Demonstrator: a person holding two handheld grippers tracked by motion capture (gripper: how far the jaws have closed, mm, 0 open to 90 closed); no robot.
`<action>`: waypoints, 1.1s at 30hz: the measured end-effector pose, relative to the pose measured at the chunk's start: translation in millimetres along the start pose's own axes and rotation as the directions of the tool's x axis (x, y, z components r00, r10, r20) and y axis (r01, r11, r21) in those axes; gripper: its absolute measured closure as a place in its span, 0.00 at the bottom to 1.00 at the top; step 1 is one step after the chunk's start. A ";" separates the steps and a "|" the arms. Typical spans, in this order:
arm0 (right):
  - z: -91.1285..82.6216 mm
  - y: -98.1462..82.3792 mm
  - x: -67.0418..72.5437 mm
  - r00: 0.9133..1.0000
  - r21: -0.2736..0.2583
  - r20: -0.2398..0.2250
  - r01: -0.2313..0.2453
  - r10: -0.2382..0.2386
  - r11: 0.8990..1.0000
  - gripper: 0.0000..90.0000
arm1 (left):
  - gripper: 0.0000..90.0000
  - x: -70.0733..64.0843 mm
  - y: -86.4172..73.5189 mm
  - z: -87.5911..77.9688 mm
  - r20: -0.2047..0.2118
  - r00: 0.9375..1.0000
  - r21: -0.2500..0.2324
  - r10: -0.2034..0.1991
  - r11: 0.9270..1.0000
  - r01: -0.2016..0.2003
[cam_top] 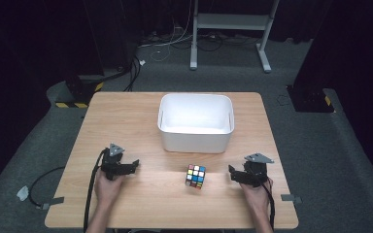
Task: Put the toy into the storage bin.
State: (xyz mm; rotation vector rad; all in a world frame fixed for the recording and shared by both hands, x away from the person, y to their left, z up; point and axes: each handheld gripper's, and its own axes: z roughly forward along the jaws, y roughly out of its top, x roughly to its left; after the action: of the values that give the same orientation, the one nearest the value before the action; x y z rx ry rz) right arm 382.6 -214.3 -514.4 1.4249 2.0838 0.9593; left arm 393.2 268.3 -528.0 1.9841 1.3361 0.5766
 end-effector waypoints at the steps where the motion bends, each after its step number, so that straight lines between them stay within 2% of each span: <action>1: -0.2 -0.5 0.2 1.000 -0.002 -0.004 0.001 -0.001 1.000 0.16 | 0.16 0.0 0.0 0.0 0.000 1.000 0.000 0.000 1.000 0.000; 19: -6.1 -8.9 11.8 0.998 -0.035 -0.063 0.016 -0.018 0.999 0.18 | 0.16 0.5 0.5 0.5 -0.004 1.000 -0.001 -0.001 1.000 0.001; 33: -17.4 -11.8 23.5 0.992 -0.066 -0.121 0.035 -0.043 0.997 0.17 | 0.16 0.4 0.5 0.6 -0.004 1.000 -0.001 -0.001 1.000 0.001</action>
State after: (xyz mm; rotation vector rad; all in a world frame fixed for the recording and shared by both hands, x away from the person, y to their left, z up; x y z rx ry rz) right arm 354.5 -200.4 -511.0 1.3189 2.1398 1.1121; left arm 394.1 268.4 -528.0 1.9821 1.3395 0.5808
